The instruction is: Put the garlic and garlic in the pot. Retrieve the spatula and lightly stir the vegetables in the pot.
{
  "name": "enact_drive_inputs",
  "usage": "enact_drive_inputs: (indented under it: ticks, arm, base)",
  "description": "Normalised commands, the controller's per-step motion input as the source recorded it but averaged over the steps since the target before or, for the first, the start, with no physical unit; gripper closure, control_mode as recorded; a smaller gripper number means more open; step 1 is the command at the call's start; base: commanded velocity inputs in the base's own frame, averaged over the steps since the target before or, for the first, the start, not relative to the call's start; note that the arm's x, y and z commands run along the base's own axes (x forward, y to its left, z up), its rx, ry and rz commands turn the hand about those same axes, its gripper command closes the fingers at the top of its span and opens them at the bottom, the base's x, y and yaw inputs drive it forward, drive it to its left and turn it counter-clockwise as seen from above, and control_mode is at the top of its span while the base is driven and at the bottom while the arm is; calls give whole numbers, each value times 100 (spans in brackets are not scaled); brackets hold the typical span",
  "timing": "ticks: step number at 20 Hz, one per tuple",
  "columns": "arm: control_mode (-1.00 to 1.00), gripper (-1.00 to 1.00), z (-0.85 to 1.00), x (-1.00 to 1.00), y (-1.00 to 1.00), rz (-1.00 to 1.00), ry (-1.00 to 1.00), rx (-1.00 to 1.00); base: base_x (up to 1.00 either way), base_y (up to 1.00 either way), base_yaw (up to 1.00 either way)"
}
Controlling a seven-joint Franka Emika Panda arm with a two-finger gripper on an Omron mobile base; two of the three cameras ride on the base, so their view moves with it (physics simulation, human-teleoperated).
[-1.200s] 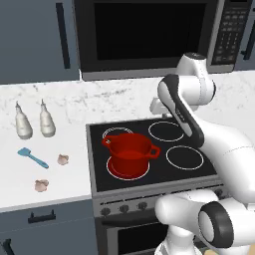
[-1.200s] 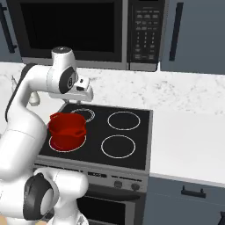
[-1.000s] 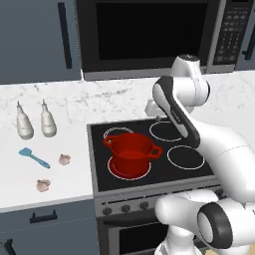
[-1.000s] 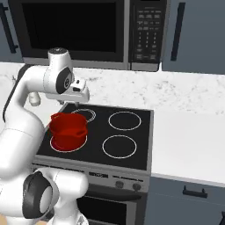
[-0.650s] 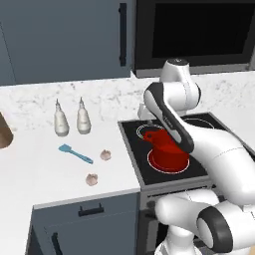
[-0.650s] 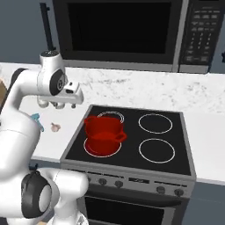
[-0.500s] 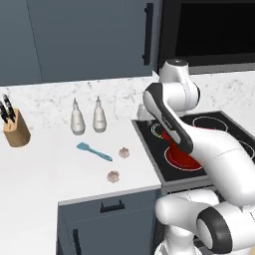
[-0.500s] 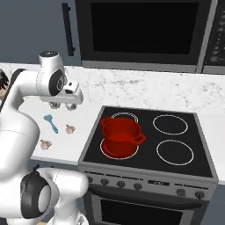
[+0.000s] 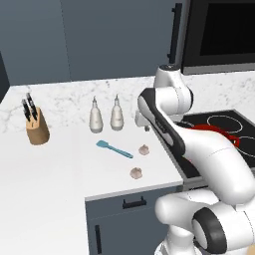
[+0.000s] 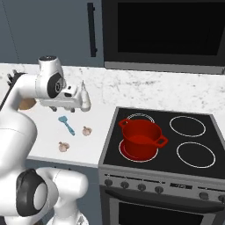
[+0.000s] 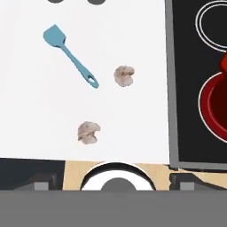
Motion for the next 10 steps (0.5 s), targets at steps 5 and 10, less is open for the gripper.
enact_drive_inputs:
  ticks: [5, 10]
  arm:
    - [-100, -100, -88, -17, 2, 3, 14, -4]
    - [-100, -100, -89, 1, 13, 4, 7, 0]
  base:
    - [0, 0, 0]
    - [0, 0, 0]
